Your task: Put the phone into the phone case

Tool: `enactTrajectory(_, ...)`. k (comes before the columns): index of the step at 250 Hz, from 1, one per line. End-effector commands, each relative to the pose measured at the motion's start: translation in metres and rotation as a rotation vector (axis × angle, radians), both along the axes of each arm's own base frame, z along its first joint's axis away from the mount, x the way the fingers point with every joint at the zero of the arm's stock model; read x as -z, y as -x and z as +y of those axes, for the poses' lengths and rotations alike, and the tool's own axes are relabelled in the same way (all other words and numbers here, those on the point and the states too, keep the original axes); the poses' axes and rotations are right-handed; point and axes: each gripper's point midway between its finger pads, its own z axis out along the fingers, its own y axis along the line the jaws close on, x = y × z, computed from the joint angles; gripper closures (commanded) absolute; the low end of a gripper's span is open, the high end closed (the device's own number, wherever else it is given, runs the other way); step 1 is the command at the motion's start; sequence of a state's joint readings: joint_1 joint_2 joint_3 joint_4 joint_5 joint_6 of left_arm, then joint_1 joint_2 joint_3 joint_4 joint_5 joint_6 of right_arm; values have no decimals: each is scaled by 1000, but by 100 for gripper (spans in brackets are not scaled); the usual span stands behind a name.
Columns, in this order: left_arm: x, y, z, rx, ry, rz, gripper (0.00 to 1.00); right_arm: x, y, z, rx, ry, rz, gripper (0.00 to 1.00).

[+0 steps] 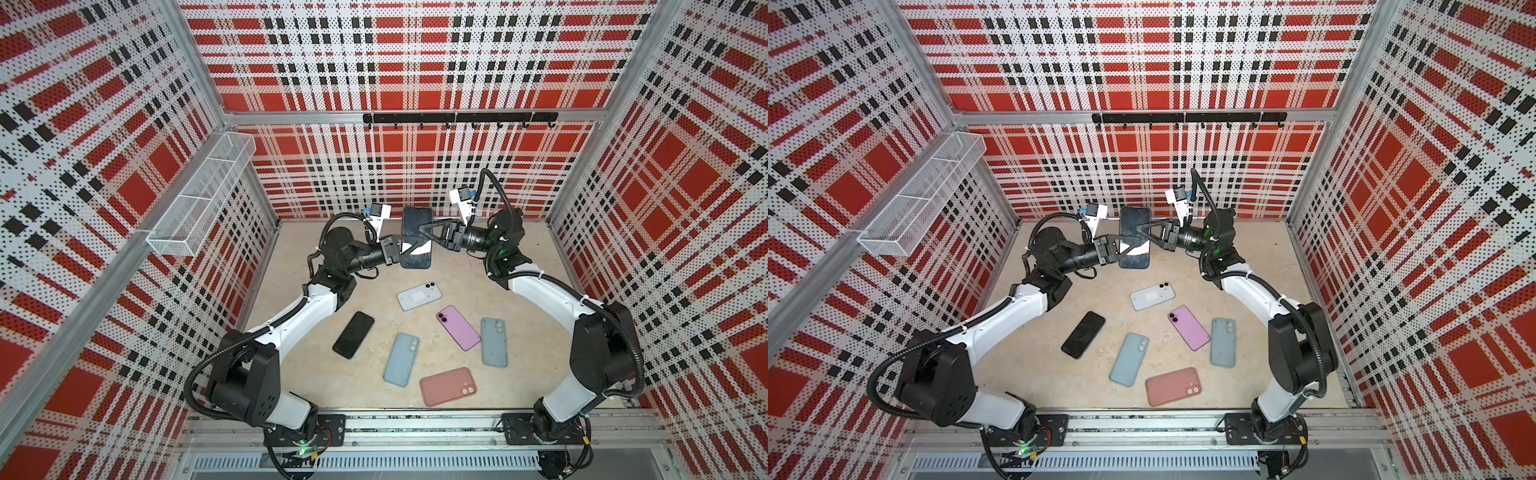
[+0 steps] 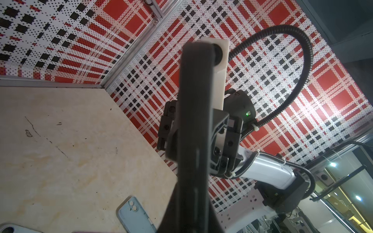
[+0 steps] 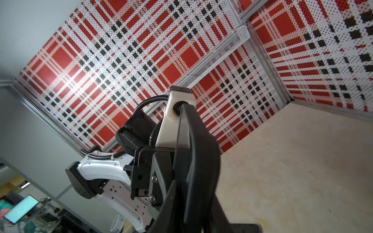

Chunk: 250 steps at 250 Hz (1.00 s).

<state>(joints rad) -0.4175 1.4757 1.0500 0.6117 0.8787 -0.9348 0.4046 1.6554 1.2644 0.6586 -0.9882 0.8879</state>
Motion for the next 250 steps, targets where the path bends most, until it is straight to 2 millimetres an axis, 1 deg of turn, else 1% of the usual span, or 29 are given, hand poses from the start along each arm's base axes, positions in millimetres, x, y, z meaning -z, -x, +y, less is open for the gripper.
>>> enactTrajectory(1,-17,12,-3,44,33,-53,93,-16,-2,0,18,-25,-88,91)
enactTrajectory(19,-18,11,1,25,34,-59,90,-16,-3,-1,27,-15,-88,96)
enactTrajectory(45,-19,9,7,-5,28,-61,76,-14,-4,-2,47,0,-84,100)
enactTrajectory(62,-16,7,12,-25,20,-54,67,-14,-8,-4,71,5,-79,100)
enactTrajectory(69,-15,7,14,-31,16,-50,62,-16,-9,-5,82,2,-80,100)
enactTrajectory(84,-9,7,18,-48,8,-39,54,-18,-12,-7,105,-1,-76,100)
enactTrajectory(101,-1,6,24,-77,-8,-26,43,-18,-19,-8,139,2,-63,100)
enactTrajectory(119,8,4,37,-136,-30,-12,37,-14,-28,-9,176,11,-45,100)
enactTrajectory(138,15,0,60,-245,-71,-11,26,-5,-39,-7,214,42,-18,100)
enactTrajectory(152,23,0,77,-352,-149,-12,21,6,-50,-5,246,78,10,100)
enactTrajectory(153,24,-3,83,-375,-156,-9,21,7,-50,-5,247,81,12,100)
enactTrajectory(156,26,-6,92,-417,-178,-11,20,9,-52,-4,250,90,14,100)
enactTrajectory(175,35,-5,131,-627,-335,-19,14,30,-64,6,276,156,52,100)
enactTrajectory(186,39,-2,156,-751,-421,-15,11,42,-70,14,283,191,70,100)
enactTrajectory(193,40,1,171,-821,-465,-11,9,53,-75,20,290,220,91,100)
enactTrajectory(211,40,9,205,-964,-520,1,4,77,-86,37,297,276,135,100)
enactTrajectory(223,37,13,219,-1011,-523,1,3,98,-94,51,295,314,172,100)
enactTrajectory(231,37,15,226,-1027,-520,6,2,107,-97,59,290,329,186,100)
enactTrajectory(250,40,19,232,-1030,-514,25,2,132,-107,82,272,361,225,100)
